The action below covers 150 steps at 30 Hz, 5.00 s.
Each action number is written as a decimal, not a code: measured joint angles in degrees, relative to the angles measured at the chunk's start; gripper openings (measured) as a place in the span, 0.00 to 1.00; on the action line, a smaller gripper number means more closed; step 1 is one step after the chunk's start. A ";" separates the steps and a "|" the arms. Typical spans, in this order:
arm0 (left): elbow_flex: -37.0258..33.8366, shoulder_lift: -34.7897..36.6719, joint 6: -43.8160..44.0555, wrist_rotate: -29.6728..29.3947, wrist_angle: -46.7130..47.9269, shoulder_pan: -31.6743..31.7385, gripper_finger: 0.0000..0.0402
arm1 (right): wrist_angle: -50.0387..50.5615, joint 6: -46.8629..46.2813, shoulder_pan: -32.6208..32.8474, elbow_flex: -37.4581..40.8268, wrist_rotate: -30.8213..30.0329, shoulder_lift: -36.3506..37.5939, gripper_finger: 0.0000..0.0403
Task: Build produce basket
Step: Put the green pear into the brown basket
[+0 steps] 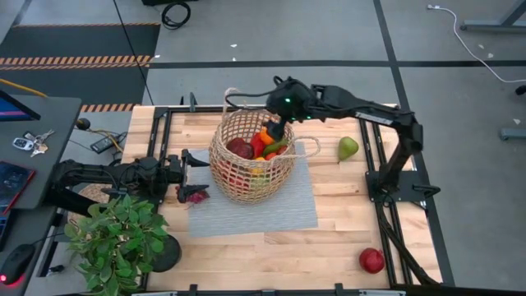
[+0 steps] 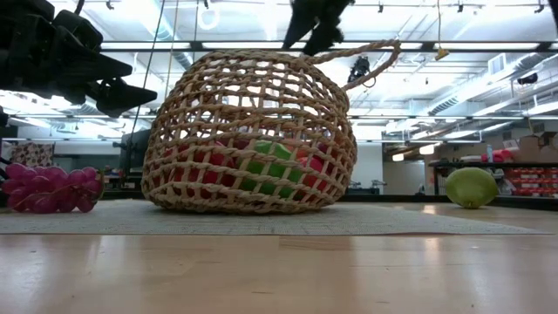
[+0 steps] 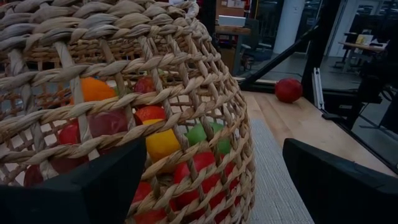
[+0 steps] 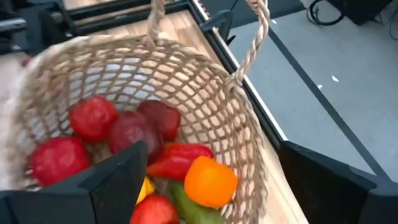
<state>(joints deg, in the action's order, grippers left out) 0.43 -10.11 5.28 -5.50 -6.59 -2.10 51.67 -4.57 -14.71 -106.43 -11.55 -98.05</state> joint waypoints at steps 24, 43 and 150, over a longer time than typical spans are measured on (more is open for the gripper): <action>0.00 0.00 0.00 0.00 0.00 -0.01 0.96 | -31.89 -10.12 29.06 42.91 3.03 30.54 0.90; 0.00 0.00 0.03 -0.02 0.00 0.00 0.96 | 17.37 -51.51 36.73 43.08 -13.05 28.74 0.86; 0.00 0.00 0.03 -0.02 -0.01 -0.01 0.96 | -6.67 -16.56 -25.24 51.99 -2.14 22.69 0.97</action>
<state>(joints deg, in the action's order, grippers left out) 0.43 -10.11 5.31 -5.51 -6.60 -2.11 44.99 -21.13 -39.94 -54.43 -13.69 -75.36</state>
